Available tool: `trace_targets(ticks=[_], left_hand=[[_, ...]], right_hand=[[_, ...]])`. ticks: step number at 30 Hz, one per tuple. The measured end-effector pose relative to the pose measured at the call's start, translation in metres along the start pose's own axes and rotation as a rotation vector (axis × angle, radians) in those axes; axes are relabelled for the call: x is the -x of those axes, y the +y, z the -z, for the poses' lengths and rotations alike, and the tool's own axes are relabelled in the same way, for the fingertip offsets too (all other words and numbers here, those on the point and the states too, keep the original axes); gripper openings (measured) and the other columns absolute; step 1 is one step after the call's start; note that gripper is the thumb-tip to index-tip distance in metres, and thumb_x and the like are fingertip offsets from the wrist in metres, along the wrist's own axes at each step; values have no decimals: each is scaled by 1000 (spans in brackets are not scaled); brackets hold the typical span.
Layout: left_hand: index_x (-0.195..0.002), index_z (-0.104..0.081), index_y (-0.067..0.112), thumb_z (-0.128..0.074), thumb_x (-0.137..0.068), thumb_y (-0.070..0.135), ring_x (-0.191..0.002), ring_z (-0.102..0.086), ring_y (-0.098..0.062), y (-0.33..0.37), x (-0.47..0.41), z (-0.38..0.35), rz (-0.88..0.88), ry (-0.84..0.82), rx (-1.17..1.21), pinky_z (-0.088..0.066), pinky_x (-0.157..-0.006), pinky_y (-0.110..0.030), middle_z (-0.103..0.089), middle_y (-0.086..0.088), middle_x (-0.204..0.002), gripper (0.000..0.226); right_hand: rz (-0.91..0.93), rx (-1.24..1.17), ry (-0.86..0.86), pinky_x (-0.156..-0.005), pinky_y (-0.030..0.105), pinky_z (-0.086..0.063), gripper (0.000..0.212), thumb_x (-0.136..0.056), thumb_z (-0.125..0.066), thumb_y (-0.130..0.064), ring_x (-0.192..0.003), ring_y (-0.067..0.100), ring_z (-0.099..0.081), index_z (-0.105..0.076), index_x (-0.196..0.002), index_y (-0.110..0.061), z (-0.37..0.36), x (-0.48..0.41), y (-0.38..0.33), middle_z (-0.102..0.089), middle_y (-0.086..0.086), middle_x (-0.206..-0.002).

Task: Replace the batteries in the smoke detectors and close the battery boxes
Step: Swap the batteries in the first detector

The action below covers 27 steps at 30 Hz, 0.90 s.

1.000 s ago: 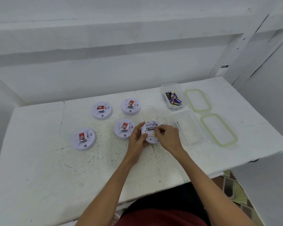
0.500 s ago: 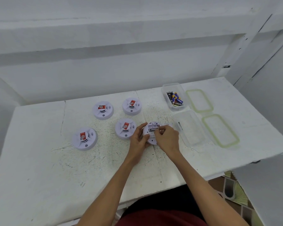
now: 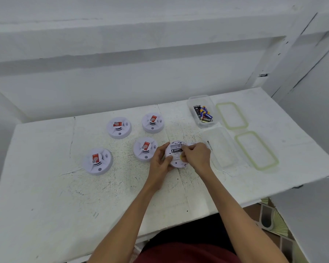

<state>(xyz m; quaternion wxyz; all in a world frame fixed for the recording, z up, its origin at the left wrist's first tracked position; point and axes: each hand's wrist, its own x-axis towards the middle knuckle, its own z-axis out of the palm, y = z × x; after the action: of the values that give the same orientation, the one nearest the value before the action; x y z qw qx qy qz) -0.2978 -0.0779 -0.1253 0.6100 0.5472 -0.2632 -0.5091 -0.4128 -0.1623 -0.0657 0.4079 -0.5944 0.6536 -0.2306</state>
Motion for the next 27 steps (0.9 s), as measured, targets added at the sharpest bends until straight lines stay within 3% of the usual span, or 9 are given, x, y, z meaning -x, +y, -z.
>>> trace_targets(ticks=[5, 13, 20, 25, 27], left_hand=[[-141, -54, 22, -61, -93, 15, -124, -66, -28, 0, 0, 1, -7, 9, 24, -57, -99, -56, -64, -4, -140, 49], [-143, -52, 20, -58, -97, 9, -123, -67, -27, -1, 2, 1, -22, 23, 27, -60, -95, -50, -66, -2, -138, 47], [-142, -54, 23, -54, -104, 5, -123, -67, -27, -1, 1, 1, -11, 21, 15, -58, -97, -54, -65, -2, -139, 42], [-145, -52, 22, -51, -106, 4, -122, -68, -23, -2, -2, 1, 19, 27, 22, -58, -98, -55, -67, -1, -138, 43], [-144, -53, 22, -52, -106, 5, -124, -67, -25, -4, -2, 2, 19, 21, 28, -57, -99, -57, -65, -3, -140, 42]], right_hand=[[3, 43, 42, -69, 26, -56, 39, -90, -66, -40, -62, 17, -70, -77, -71, -8, -11, -3, -1, -72, 6, -63], [-34, -22, 50, -75, 39, -60, 33, -84, -69, -37, -62, 19, -71, -73, -62, -13, -13, -4, 2, -70, 2, -58], [12, -46, -7, -81, 39, -58, 30, -77, -60, -46, -86, 21, -70, -64, -96, -23, 1, 1, 1, -72, -1, -89], [143, -87, 67, -78, 25, -58, 15, -89, -64, -24, -63, 5, -72, -75, -97, -17, 35, 2, -2, -75, -6, -78], [175, -113, 139, -80, 21, -56, 13, -88, -66, -20, -66, 3, -72, -76, -95, -18, 52, -4, 1, -75, -9, -77]])
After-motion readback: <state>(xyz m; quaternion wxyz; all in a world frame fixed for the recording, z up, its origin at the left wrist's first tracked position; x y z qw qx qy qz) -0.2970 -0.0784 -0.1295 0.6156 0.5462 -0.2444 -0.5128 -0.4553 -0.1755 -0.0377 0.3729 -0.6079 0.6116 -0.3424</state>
